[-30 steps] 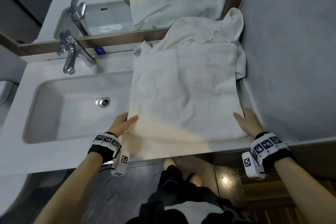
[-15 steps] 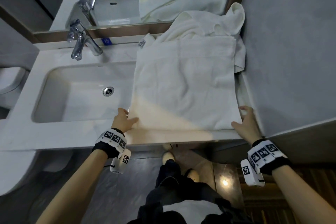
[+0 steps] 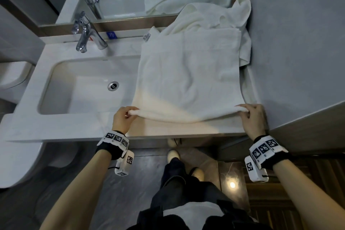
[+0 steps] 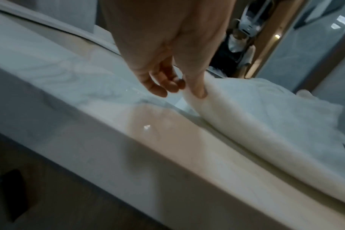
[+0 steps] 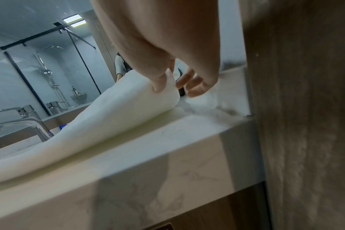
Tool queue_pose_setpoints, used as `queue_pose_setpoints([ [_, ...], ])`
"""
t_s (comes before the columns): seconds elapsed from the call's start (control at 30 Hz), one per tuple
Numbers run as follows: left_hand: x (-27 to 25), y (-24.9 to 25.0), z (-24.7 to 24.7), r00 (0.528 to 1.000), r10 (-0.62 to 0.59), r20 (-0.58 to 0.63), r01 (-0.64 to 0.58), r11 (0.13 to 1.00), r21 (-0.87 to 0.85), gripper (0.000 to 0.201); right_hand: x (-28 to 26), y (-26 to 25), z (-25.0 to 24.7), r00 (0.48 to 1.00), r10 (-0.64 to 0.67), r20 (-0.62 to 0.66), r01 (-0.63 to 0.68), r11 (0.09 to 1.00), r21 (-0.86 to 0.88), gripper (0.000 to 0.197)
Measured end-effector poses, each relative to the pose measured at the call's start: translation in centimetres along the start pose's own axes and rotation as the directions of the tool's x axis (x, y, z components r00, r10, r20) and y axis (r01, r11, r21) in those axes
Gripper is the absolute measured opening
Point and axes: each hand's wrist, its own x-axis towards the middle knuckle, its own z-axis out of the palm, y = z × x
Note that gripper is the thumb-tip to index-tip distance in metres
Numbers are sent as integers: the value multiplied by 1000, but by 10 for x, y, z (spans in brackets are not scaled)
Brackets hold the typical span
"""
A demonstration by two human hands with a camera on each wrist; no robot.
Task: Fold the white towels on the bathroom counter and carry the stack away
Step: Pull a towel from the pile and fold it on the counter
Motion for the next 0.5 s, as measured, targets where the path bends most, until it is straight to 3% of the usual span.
queue_pose_setpoints([
  [0.1,10,2,-7,993,8,-114,-12,1000,-27,23,4,-9,-4,992,-44,-115,45,999,4,25],
  [0.2,23,11,-14,992,16,-128,-32,992,-124,21,13,-24,-7,989,-77,-125,95,986,140,23],
  [0.3,44,29,-22,984,53,-170,-84,980,-182,19,32,-43,-12,978,-15,-207,66,968,242,22],
  [0.5,109,69,-33,952,156,-263,-210,959,-192,18,93,-89,-29,940,30,-339,57,968,243,27],
])
